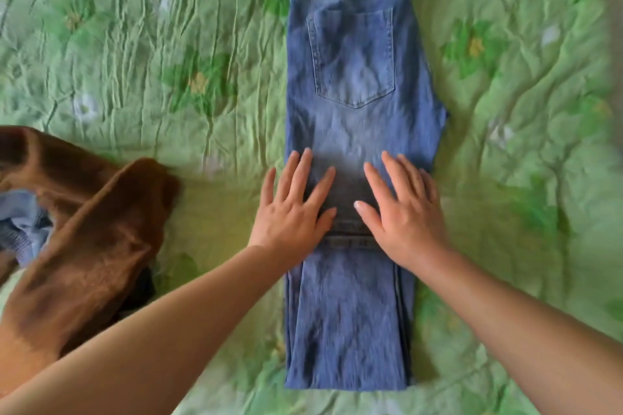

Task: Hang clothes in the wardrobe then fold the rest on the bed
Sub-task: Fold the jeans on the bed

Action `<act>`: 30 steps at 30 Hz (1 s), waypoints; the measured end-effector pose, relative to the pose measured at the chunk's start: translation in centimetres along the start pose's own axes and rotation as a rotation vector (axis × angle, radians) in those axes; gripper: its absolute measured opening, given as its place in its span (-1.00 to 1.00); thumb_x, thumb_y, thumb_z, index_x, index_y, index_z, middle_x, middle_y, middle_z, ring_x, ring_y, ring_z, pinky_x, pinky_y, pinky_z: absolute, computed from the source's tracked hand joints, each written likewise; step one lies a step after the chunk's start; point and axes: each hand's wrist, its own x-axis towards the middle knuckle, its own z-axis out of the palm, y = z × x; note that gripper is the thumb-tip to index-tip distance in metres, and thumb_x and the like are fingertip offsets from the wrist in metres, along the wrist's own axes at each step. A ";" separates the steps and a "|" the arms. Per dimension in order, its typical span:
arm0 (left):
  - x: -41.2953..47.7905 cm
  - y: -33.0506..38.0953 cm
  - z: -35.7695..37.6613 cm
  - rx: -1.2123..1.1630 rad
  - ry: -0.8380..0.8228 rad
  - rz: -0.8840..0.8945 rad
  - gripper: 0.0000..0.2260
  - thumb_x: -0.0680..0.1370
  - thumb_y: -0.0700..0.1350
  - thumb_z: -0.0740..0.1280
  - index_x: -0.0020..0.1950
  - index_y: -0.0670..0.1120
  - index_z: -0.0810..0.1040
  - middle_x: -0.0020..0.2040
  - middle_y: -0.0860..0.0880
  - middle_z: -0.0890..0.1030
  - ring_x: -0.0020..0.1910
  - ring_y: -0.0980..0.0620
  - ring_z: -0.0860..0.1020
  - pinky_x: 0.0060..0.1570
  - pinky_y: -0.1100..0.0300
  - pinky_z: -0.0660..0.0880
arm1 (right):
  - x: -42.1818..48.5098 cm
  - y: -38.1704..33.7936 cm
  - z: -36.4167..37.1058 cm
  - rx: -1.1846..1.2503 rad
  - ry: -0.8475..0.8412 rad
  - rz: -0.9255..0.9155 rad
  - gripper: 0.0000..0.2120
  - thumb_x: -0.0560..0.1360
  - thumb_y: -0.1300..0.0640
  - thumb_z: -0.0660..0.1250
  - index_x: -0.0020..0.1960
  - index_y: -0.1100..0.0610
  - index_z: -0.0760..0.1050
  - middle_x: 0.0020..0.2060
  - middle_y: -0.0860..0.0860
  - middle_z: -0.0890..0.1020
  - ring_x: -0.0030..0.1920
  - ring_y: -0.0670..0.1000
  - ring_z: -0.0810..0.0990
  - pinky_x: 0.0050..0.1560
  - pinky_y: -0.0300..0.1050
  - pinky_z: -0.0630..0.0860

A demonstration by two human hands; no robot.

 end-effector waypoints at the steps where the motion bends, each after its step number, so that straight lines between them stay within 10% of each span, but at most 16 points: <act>1: 2.2 -0.7 -0.7 0.006 0.016 0.001 -0.42 0.65 0.24 -0.02 0.65 0.08 0.06 0.66 -0.15 -0.12 0.63 -0.15 -0.18 0.55 -0.25 -0.03 | 2.2 0.5 -0.4 -0.017 -0.006 -0.004 -0.37 0.63 -0.24 0.09 0.57 0.09 0.31 0.58 0.21 0.24 0.58 0.29 0.19 0.50 0.37 0.15; 8: 10.9 -5.6 -0.8 0.089 -0.103 0.018 -0.35 0.60 0.39 -0.09 0.62 0.23 -0.21 0.64 -0.17 -0.22 0.62 -0.27 -0.10 0.56 -0.19 0.00 | 11.9 5.2 1.5 -0.204 -0.269 -0.035 -0.23 0.54 -0.46 -0.21 0.65 -0.15 -0.23 0.64 0.09 -0.27 0.62 0.26 -0.24 0.54 0.38 -0.18; 13: 13.2 -5.2 -2.7 0.067 0.083 -0.045 -0.45 0.61 0.28 0.09 0.54 0.10 0.33 0.58 -0.22 0.21 0.55 -0.31 0.17 0.48 -0.24 0.18 | 14.8 5.4 0.3 -0.045 -0.002 -0.033 -0.37 0.59 -0.32 0.11 0.53 0.00 0.35 0.52 0.21 0.31 0.51 0.29 0.27 0.38 0.36 0.27; 23: 26.7 -7.4 -3.6 0.059 -0.039 -0.078 -0.32 0.64 0.31 -0.02 0.66 0.05 -0.12 0.65 -0.19 -0.17 0.63 -0.12 -0.18 0.58 -0.08 -0.12 | 30.3 7.8 1.8 -0.154 -0.099 -0.029 -0.25 0.56 -0.44 -0.22 0.65 -0.12 -0.18 0.65 0.08 -0.18 0.62 0.20 -0.27 0.54 0.42 -0.19; 27: 28.4 -7.7 -4.8 0.096 0.105 -0.033 -0.37 0.60 0.30 0.05 0.59 0.00 0.22 0.62 -0.26 0.07 0.62 -0.21 -0.01 0.58 -0.15 -0.09 | 31.3 8.5 1.5 -0.079 -0.009 -0.024 -0.25 0.54 -0.45 -0.10 0.63 -0.14 0.06 0.65 0.10 0.04 0.63 0.20 -0.01 0.48 0.39 0.12; 30: 30.7 -8.5 -5.2 0.088 0.146 -0.041 -0.35 0.61 0.33 0.03 0.65 0.09 0.05 0.65 -0.20 -0.10 0.63 -0.17 -0.13 0.58 -0.14 -0.11 | 32.9 9.9 1.5 -0.007 0.068 0.022 -0.25 0.54 -0.44 -0.05 0.63 -0.12 0.09 0.65 0.10 0.06 0.63 0.20 0.00 0.43 0.42 0.20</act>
